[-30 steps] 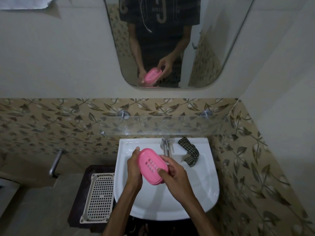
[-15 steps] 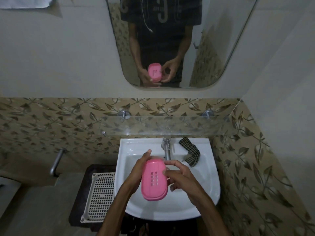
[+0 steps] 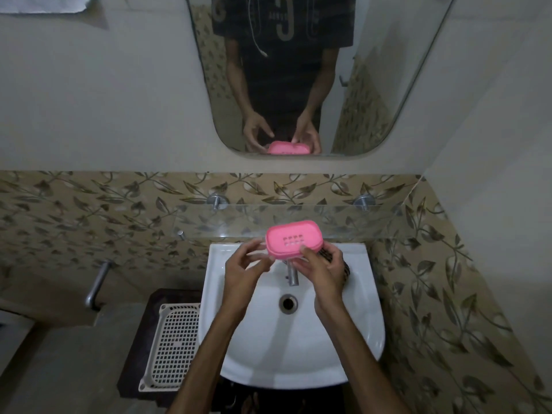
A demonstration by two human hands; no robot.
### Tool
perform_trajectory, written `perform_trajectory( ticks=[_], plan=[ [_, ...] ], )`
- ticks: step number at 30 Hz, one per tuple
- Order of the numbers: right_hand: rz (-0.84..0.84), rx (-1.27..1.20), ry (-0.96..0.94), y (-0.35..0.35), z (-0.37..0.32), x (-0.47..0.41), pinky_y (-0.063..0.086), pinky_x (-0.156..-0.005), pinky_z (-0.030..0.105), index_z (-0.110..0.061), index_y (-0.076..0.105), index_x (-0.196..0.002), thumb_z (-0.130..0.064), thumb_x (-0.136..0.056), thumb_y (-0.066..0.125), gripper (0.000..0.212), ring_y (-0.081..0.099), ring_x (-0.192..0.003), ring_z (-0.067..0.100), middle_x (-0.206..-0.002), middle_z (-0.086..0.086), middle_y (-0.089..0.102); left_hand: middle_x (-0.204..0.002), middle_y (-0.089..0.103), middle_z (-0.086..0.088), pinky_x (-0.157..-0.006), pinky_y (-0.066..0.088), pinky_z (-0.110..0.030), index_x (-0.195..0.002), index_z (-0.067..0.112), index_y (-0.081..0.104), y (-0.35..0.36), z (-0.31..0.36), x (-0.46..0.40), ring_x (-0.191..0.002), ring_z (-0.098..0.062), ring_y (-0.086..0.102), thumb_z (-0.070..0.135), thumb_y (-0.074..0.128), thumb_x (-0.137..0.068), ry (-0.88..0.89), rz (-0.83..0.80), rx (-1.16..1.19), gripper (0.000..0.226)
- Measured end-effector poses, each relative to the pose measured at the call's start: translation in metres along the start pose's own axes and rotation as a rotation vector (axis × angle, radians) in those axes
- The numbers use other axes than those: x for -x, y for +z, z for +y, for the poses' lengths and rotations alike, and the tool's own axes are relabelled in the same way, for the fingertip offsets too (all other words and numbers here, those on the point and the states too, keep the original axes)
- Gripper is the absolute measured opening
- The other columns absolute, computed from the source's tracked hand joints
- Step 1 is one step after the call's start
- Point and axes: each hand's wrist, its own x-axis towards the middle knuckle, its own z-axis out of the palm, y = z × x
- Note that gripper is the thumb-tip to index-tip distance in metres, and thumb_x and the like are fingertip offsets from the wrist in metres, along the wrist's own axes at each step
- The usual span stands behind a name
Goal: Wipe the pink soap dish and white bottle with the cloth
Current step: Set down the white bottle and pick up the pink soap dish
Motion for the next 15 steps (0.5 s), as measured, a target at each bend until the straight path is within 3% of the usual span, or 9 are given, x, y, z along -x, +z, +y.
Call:
perform_trajectory(
  ticks=[5, 9, 12, 15],
  plan=[
    [0.044, 0.087, -0.104, 0.019, -0.005, -0.032, 0.064, -0.063, 0.026, -0.015, 0.054, -0.122, -0.008, -0.09, 0.08, 0.042, 0.081, -0.08, 0.023, -0.102, 0.007, 0.079, -0.115, 0.076, -0.001, -0.091, 0.061, -0.039, -0.121, 0.019, 0.074, 0.024, 0.014, -0.047, -0.105, -0.02, 0.07, 0.004, 0.075, -0.087, 0.073, 0.043, -0.133, 0.037],
    [0.148, 0.599, -0.244, 0.017, -0.012, -0.053, 0.048, -0.052, 0.014, -0.029, 0.061, -0.11, -0.042, -0.084, 0.084, 0.037, 0.07, -0.065, 0.001, -0.087, -0.01, 0.074, -0.117, 0.074, -0.004, -0.095, 0.06, -0.045, -0.12, 0.016, 0.074, 0.033, 0.011, -0.075, -0.107, -0.023, 0.069, 0.01, 0.078, -0.087, 0.072, 0.061, -0.211, 0.034],
    [0.152, 0.829, -0.307, 0.011, -0.014, -0.06, 0.037, -0.056, 0.017, -0.032, 0.061, -0.101, -0.054, -0.08, 0.083, 0.037, 0.058, -0.071, -0.007, -0.079, -0.017, 0.064, -0.116, 0.073, -0.007, -0.092, 0.06, -0.04, -0.117, 0.015, 0.073, 0.035, 0.006, -0.084, -0.106, -0.024, 0.069, 0.011, 0.08, -0.087, 0.084, 0.066, -0.264, 0.031],
    [0.14, 0.905, -0.33, 0.008, -0.016, -0.061, 0.041, -0.06, 0.022, -0.033, 0.058, -0.1, -0.056, -0.078, 0.084, 0.041, 0.058, -0.073, -0.002, -0.079, -0.019, 0.061, -0.116, 0.072, -0.008, -0.084, 0.059, -0.028, -0.119, 0.013, 0.072, 0.036, 0.0, -0.086, -0.101, -0.021, 0.069, 0.009, 0.08, -0.087, 0.11, 0.071, -0.323, 0.032]
  ],
)
